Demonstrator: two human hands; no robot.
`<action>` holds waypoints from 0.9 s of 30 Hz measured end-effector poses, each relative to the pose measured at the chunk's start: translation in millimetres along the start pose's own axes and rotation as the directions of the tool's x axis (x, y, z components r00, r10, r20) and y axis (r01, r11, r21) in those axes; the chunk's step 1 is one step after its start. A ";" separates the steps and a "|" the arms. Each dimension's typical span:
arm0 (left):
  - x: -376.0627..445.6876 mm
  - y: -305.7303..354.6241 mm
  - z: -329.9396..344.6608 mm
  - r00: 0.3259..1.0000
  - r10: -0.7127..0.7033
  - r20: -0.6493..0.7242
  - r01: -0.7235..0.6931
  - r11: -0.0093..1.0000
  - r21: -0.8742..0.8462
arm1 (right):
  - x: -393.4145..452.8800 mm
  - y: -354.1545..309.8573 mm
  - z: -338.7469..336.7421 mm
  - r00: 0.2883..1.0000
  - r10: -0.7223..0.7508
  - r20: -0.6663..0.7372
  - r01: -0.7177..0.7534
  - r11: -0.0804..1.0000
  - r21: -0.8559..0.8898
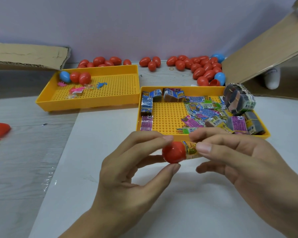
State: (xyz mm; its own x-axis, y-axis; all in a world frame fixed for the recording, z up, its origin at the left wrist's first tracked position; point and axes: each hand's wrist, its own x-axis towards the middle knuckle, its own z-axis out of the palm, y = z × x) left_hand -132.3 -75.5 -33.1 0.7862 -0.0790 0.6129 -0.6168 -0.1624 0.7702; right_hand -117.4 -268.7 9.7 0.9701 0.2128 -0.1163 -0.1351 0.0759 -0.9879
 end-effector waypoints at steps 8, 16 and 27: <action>-0.5 0.9 1.1 1.000 -0.023 -0.008 0.023 0.999 -0.038 | -0.8 1.2 5.6 0.997 0.044 0.068 -0.046 0.998 0.030; 1.0 2.2 0.4 1.000 -0.010 0.013 0.010 0.999 -0.043 | -1.8 1.1 8.0 0.996 0.057 0.073 -0.064 0.993 0.099; 0.6 1.9 2.2 1.000 0.000 0.011 0.000 1.000 -0.007 | -2.8 5.8 6.4 0.980 0.158 0.124 -0.179 0.965 0.189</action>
State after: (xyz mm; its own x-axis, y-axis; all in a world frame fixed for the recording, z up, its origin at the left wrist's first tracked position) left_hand -132.9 -78.1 -31.6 0.7868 -0.0893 0.6107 -0.6166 -0.1556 0.7717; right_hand -122.2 -262.7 4.9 0.9043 0.3409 -0.2570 -0.3425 0.2196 -0.9135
